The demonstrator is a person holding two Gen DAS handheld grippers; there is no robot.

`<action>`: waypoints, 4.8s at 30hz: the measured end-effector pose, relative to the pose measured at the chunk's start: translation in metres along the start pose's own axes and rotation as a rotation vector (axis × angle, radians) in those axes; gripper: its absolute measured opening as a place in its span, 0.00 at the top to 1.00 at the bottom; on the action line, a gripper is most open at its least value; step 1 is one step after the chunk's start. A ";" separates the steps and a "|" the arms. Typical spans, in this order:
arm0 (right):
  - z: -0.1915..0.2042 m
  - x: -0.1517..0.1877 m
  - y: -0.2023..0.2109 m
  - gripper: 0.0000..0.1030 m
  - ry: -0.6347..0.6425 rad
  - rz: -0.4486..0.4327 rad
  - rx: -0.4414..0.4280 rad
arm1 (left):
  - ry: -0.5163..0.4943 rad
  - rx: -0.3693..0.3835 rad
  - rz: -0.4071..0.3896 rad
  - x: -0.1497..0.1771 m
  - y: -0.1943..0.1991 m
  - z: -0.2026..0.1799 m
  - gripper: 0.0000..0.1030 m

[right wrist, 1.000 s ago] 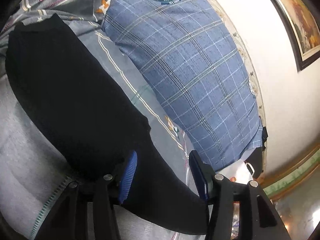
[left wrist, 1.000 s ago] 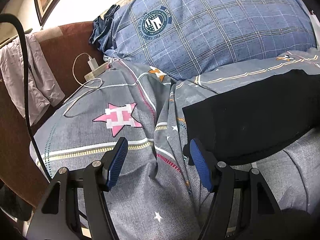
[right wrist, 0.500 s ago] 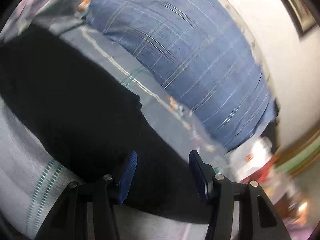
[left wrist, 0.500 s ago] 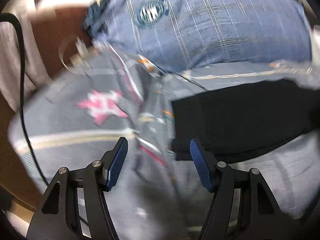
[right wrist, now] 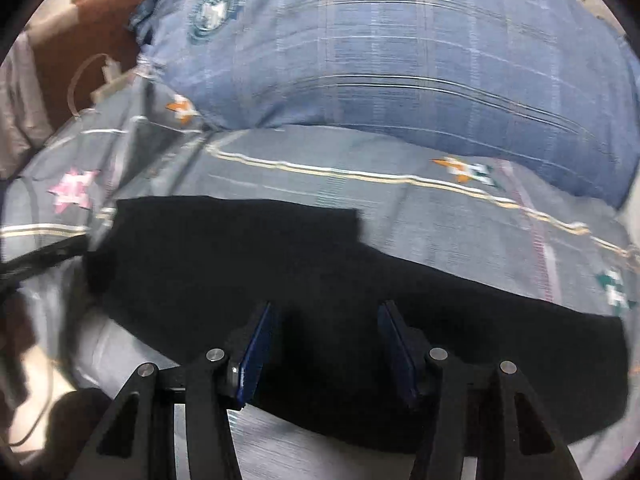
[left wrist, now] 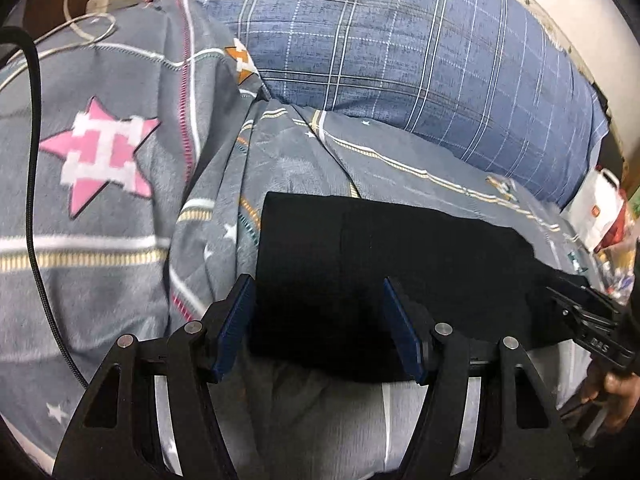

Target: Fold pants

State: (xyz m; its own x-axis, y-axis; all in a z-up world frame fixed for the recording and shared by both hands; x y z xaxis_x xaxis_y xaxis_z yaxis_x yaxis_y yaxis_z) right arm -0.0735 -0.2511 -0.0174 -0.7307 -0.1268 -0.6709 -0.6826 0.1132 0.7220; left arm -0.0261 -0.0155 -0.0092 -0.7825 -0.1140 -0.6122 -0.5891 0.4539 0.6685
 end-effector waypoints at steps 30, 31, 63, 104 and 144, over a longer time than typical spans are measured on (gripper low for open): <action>-0.049 -0.010 -0.003 0.68 -0.100 -0.078 0.069 | -0.193 -0.138 -0.040 -0.008 -0.004 -0.032 0.24; -0.059 -0.001 0.003 0.63 -0.132 -0.077 0.071 | -0.207 -0.117 -0.041 -0.010 -0.003 -0.040 0.24; -0.245 0.127 0.020 0.48 -0.682 -0.167 -0.029 | -0.733 0.562 0.542 0.056 -0.265 -0.461 0.24; -0.077 0.045 0.065 0.57 -0.131 -0.194 -0.164 | -0.169 0.426 0.230 -0.011 -0.107 -0.187 0.34; -0.088 0.012 -0.019 0.59 -0.182 -0.104 0.044 | -0.216 0.127 0.160 0.009 -0.130 -0.186 0.47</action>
State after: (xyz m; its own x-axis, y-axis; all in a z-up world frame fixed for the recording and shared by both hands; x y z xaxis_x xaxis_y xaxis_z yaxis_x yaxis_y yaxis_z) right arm -0.0678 -0.3412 -0.0245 -0.6443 0.0401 -0.7638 -0.7515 0.1521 0.6419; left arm 0.0057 -0.2396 -0.0232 -0.7943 0.1523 -0.5881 -0.4214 0.5591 0.7140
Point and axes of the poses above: each gripper's, at about its wrist camera, not at the fingertips, and y roughly against the way its jaws point, z to its left, x to its underside, the point moved 8 cm from there along -y, roughly the way its jaws point, and after that the axes turned 14 degrees about x, right-handed, at the moved point
